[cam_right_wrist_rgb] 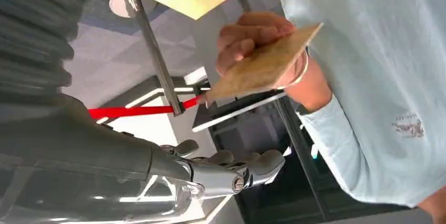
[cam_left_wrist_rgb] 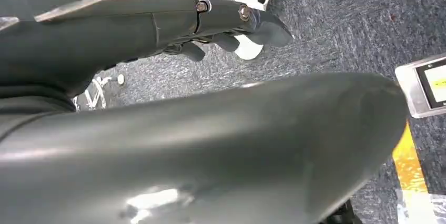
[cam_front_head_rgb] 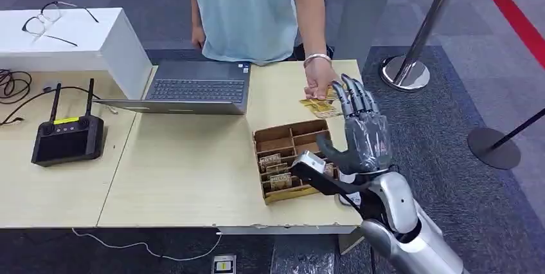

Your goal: Pass the card to the sensor for recognition and then transmit it.

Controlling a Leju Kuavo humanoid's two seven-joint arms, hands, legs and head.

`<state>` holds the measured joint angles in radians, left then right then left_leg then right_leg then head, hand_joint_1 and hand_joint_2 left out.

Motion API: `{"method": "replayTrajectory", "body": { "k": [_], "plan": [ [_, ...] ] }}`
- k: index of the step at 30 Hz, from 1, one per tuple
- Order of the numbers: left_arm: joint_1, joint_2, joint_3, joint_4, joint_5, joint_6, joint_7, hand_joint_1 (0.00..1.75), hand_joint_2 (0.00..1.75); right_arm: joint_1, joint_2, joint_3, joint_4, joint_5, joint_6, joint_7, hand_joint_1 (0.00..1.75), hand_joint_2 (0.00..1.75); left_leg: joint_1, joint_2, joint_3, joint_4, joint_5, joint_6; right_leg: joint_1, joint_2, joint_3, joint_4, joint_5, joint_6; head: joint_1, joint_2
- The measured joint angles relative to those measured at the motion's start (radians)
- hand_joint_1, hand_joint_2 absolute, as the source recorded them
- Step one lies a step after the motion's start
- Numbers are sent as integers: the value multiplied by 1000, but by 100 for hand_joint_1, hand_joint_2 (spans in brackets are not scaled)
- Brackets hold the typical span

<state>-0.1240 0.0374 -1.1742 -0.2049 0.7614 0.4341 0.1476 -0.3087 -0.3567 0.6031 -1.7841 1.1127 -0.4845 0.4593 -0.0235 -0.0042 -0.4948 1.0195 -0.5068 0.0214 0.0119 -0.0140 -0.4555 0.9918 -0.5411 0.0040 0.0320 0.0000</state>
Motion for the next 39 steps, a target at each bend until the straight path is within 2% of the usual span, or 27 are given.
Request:
{"method": "replayTrajectory", "body": {
  "k": [5,6,7,8,9,13,39],
  "plan": [
    [0,1,-5,0,0,2,6,0,0,-1,0,13,17,-8,-8,0,17,175,0,0,0,0,0,0,0,0,0,0,0,0,0,0],
    [0,1,-6,0,0,5,6,0,0,-1,0,15,19,-8,-11,0,51,175,0,0,0,0,0,0,0,0,0,0,0,0,0,0],
    [0,1,-6,0,0,6,6,0,0,-1,0,16,21,-8,-14,0,51,175,0,0,0,0,0,0,0,0,0,0,0,0,0,0],
    [0,1,-7,0,0,6,6,0,0,-1,0,18,22,-8,-17,0,103,175,0,0,0,0,0,0,0,0,0,0,0,0,0,0],
    [0,1,-8,0,0,6,6,0,0,-1,0,18,25,-9,-20,0,147,175,0,0,0,0,0,0,0,0,0,0,0,0,0,0],
    [0,1,-10,0,0,6,1,0,0,-1,0,22,31,-11,-20,0,173,175,0,0,0,0,0,0,0,0,0,0,0,0,0,0],
    [1,1,-10,0,0,5,8,0,0,24,-2,35,44,-17,-60,11,175,175,0,0,0,0,0,0,0,0,0,0,0,0,0,0]
  ]
}}
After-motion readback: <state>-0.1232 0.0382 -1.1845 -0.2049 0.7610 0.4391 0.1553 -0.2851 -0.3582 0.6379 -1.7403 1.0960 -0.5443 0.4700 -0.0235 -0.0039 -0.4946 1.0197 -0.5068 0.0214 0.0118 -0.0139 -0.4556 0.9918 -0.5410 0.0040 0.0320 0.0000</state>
